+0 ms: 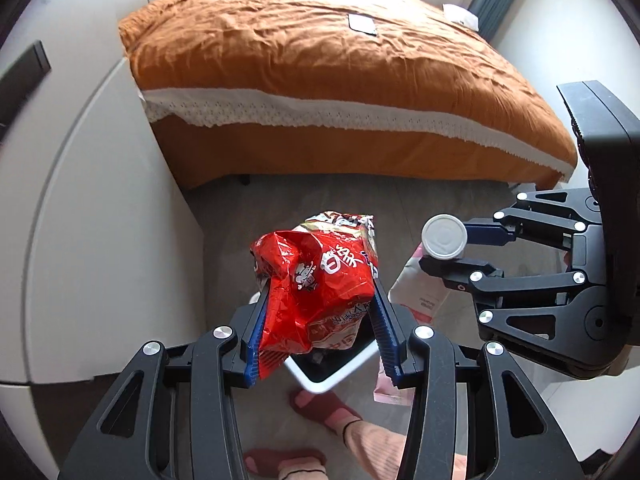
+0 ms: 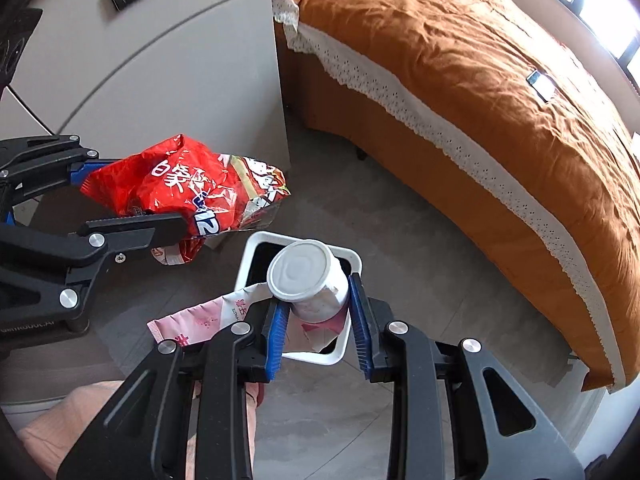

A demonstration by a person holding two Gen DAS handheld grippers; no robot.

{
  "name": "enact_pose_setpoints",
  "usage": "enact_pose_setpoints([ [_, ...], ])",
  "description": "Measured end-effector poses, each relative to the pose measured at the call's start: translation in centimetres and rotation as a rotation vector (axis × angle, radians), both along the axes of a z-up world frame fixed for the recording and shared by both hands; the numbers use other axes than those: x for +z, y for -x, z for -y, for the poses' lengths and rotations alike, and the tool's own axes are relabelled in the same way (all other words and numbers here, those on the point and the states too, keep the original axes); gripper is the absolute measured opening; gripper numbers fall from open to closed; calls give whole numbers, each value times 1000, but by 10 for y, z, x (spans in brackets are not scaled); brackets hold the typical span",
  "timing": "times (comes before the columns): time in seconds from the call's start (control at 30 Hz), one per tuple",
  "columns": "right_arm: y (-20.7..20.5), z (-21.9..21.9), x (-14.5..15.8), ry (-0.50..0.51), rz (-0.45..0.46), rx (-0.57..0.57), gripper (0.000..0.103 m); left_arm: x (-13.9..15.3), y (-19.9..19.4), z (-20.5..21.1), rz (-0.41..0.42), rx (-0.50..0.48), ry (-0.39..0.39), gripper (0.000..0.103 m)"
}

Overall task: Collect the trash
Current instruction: 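Open both tools to drop the red bag and cup into the bin, then move both tools back to the desk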

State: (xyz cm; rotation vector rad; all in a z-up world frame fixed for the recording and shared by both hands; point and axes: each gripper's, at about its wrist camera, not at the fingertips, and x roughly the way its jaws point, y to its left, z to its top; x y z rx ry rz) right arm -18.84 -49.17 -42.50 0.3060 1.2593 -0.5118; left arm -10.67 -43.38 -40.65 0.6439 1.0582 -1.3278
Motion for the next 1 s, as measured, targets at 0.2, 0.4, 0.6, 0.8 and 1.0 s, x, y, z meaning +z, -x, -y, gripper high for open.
enact_pose_setpoints([
  [0.2, 5, 14, -57, -26, -45, -18, 95, -71, 9, 9, -62, -42, -76, 85],
  [0.4, 30, 30, -83, -90, -63, -86, 99, -95, 8, 3, -70, -21, -108, 98],
  [0.6, 31, 26, -72, -85, -61, -87, 99, -91, 8, 8, -62, -21, -115, 98],
  [0.8, 14, 21, -34, -78, -21, -85, 99, -42, 0, 3, -27, 28, -72, 98],
  [1.0, -3, 13, 40, -27, 68, -75, 99, 48, -15, -15, 12, 136, 26, 98],
])
